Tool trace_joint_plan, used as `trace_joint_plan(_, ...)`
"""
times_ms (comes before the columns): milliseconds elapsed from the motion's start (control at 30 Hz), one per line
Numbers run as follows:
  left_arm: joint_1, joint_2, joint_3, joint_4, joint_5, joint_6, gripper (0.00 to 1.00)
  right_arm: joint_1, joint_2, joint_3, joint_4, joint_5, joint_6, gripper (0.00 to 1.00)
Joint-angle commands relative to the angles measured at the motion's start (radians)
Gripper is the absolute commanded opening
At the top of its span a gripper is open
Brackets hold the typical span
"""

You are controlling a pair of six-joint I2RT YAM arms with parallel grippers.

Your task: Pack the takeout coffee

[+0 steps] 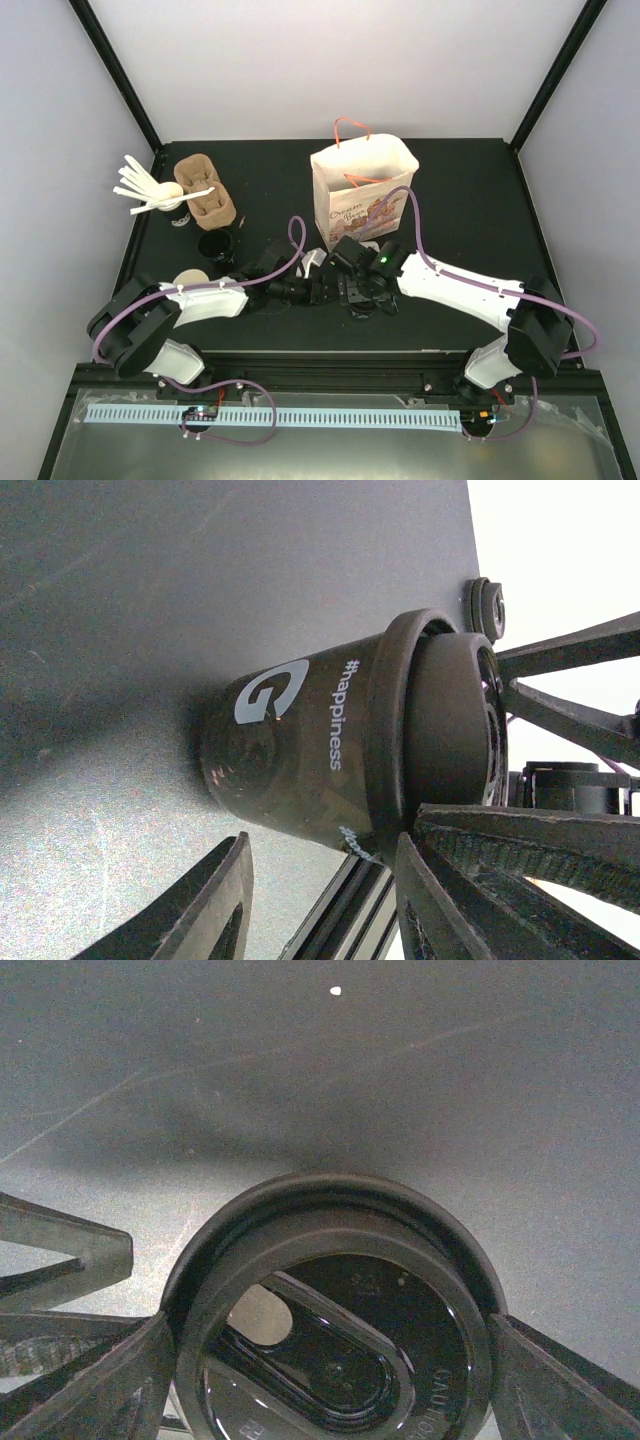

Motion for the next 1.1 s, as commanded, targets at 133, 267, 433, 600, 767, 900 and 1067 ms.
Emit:
trace_joint_plan(133,-0.013,0.014,0.007,0.044,0.021,-0.004,0.41,-0.005,0.003,-0.004,-0.008,0.0,-0.002,0.81)
trace_joint_plan(267,-0.012,-0.032,0.008,0.0,-0.017,0.009,0.4,-0.005,-0.004,0.011,-0.027,0.01,-0.007,0.78)
trace_joint_plan(433,-0.011,-0.228,0.053,-0.235,-0.227,0.105,0.46,-0.005,-0.073,0.071,-0.084,0.093,-0.039,0.77)
trace_joint_plan(600,0.019,-0.419,0.105,-0.386,-0.412,0.179,0.86,-0.005,-0.175,0.148,-0.081,0.187,-0.142,0.74)
trace_joint_plan(767,0.117,-0.538,0.123,-0.38,-0.594,0.124,0.99,-0.006,-0.281,0.218,0.003,0.31,-0.284,0.7)
trace_joint_plan(900,0.199,-0.505,0.218,-0.299,-0.525,0.207,0.99,-0.006,-0.346,0.244,0.146,0.41,-0.429,0.63)
trace_joint_plan(1067,0.205,-0.278,0.496,-0.397,-0.473,0.29,0.99,-0.006,-0.396,0.297,0.274,0.501,-0.581,0.59)
